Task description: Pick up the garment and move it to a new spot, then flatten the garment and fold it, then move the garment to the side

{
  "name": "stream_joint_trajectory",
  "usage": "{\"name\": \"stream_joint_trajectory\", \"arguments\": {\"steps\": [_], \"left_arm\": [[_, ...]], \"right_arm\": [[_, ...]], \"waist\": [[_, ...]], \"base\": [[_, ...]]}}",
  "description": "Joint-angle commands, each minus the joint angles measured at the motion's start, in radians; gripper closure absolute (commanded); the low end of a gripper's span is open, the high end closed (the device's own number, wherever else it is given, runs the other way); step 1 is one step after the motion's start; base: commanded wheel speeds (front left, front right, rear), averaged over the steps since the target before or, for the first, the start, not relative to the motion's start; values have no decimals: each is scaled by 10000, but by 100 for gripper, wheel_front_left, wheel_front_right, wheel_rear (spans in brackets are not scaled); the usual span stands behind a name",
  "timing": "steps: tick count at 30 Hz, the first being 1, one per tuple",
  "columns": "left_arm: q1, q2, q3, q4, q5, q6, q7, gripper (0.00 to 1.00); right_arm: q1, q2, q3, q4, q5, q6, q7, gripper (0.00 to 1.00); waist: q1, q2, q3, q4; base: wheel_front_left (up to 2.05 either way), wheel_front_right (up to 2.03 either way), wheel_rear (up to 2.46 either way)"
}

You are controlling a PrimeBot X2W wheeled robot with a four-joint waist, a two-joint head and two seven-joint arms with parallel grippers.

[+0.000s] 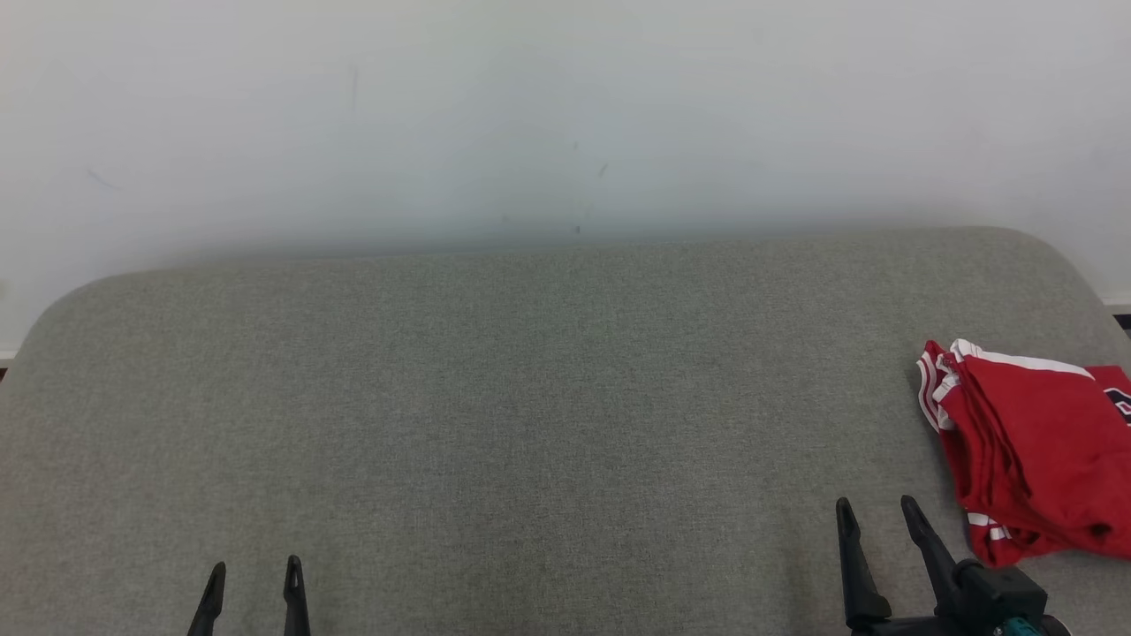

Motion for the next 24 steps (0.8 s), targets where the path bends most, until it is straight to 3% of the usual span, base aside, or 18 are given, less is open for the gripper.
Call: {"name": "stream_joint_trajectory", "arguments": {"steps": [1, 3, 4, 11, 24], "left_arm": [[12, -12, 10, -40, -104, 54, -25, 0], [40, -13, 5, -43, -150, 79, -25, 0], [5, -2, -8, -7, -146, 70, 3, 100], [-102, -55, 86, 456, -629, 51, 212, 100], [-421, -43, 90, 466, -3244, -36, 803, 100]], "right_arm": [[-105, 19, 42, -22, 101, -29, -83, 0], [-109, 18, 61, -22, 129, -29, -68, 0], [-15, 2, 59, 15, 50, 0, -27, 100], [109, 10, -22, 341, 526, 0, 192, 100], [-54, 9, -197, 84, 3018, -3, 792, 100]], "waist": [[0, 0, 11, -8], [0, 0, 16, -16], [0, 0, 17, -15], [0, 0, 25, -9], [0, 0, 63, 16]], "base": [[0, 0, 0], [0, 0, 0], [0, 0, 0], [0, 0, 0], [0, 0, 0]]}}
